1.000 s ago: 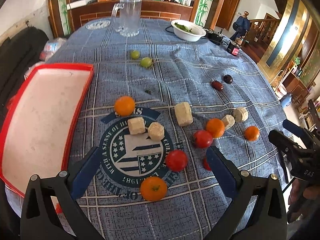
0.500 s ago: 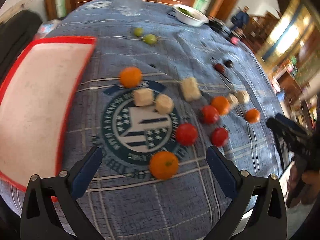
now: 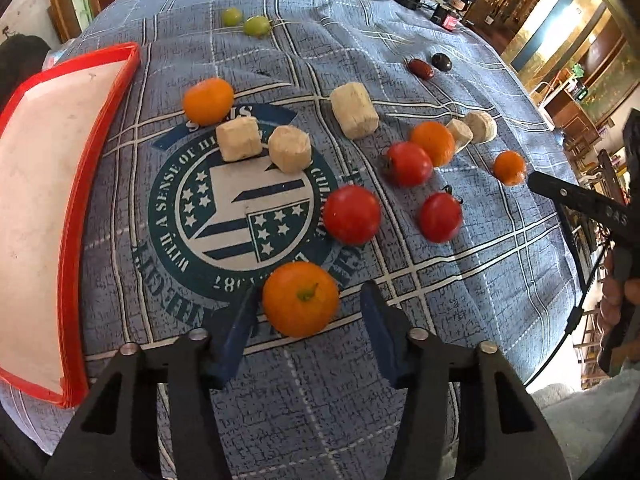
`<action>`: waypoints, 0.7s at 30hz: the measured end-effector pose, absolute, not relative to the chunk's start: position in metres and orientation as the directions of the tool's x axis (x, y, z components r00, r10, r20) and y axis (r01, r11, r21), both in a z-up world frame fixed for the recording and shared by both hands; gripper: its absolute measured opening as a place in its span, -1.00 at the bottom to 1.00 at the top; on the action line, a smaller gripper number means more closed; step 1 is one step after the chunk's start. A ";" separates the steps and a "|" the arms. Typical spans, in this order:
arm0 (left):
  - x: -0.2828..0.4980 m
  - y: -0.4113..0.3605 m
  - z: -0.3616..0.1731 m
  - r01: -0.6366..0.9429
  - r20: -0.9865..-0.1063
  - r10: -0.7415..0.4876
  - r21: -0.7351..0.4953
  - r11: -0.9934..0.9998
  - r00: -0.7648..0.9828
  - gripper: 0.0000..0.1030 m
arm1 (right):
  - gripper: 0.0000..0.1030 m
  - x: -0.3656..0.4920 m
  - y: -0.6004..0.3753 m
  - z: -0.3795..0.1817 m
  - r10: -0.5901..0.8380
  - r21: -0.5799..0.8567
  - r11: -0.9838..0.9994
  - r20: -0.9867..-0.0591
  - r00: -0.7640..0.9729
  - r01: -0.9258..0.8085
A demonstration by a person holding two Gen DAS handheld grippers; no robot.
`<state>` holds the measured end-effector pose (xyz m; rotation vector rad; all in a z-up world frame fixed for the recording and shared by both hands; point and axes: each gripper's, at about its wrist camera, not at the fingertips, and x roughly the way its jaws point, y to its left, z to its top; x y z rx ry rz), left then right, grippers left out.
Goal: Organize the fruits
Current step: 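Grasp the small mandarin with the left tool while the right tool grasps a beige cork block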
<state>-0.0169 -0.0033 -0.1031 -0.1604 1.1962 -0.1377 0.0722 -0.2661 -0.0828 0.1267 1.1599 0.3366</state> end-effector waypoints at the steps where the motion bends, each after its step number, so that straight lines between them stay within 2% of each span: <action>1: -0.017 -0.002 -0.102 0.016 -0.915 -0.187 -0.194 0.981 0.358 -0.25 | -0.08 0.074 -0.265 -0.082 0.328 0.271 0.941 -0.874 0.358 -0.200; 2: -0.018 0.001 -0.102 0.007 -0.915 -0.184 -0.194 0.981 0.360 -0.34 | -0.08 0.076 -0.263 -0.081 0.332 0.272 0.940 -0.871 0.362 -0.208; 12: -0.025 0.007 -0.097 0.024 -0.917 -0.208 -0.212 0.977 0.342 -0.35 | -0.08 0.114 -0.246 -0.077 0.318 0.252 0.944 -0.867 0.385 -0.212; 16: -0.028 0.009 -0.093 0.030 -0.911 -0.214 -0.218 0.976 0.354 -0.35 | -0.26 0.134 -0.238 -0.089 0.312 0.251 0.945 -0.883 0.352 -0.208; 21: -0.031 0.019 -0.087 0.008 -0.900 -0.221 -0.236 0.972 0.376 -0.35 | -0.28 0.146 -0.228 -0.107 0.283 0.226 0.952 -0.908 0.308 -0.207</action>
